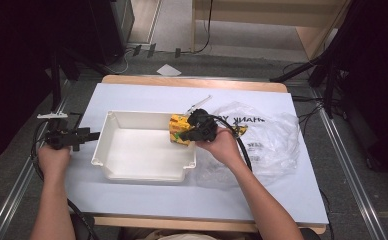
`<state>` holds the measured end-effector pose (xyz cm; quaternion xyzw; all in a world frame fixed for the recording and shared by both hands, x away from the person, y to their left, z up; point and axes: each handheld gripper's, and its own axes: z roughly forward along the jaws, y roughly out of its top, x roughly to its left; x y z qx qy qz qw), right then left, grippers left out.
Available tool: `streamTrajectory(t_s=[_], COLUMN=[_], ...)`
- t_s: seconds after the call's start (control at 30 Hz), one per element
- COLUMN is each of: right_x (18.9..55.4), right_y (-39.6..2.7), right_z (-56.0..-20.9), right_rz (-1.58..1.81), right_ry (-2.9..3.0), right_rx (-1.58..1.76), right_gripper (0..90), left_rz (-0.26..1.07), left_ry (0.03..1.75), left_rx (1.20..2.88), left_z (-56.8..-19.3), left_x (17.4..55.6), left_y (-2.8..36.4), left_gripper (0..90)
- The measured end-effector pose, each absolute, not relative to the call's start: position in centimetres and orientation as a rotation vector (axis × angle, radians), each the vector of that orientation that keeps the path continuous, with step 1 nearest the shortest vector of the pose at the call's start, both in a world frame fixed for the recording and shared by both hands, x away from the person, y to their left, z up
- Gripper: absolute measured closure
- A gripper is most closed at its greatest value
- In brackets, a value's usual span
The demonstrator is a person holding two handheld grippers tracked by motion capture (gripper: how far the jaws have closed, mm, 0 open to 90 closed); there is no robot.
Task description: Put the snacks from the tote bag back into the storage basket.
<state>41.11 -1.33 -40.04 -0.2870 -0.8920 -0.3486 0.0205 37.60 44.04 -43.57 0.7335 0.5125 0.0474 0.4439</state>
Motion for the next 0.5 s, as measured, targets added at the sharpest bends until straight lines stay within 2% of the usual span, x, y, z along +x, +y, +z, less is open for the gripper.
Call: streamTrajectory(t_s=[0.5], right_x=[41.70], right_y=[-2.24], right_z=[-39.87], right_rz=[-1.098], right_ry=[-2.740], right_rx=[-0.915], right_gripper=[90.0], left_rz=[0.115], left_ry=[1.277], left_rx=[1.820], left_z=[-43.66], left_x=[37.70], left_y=[43.94], left_gripper=[24.4])
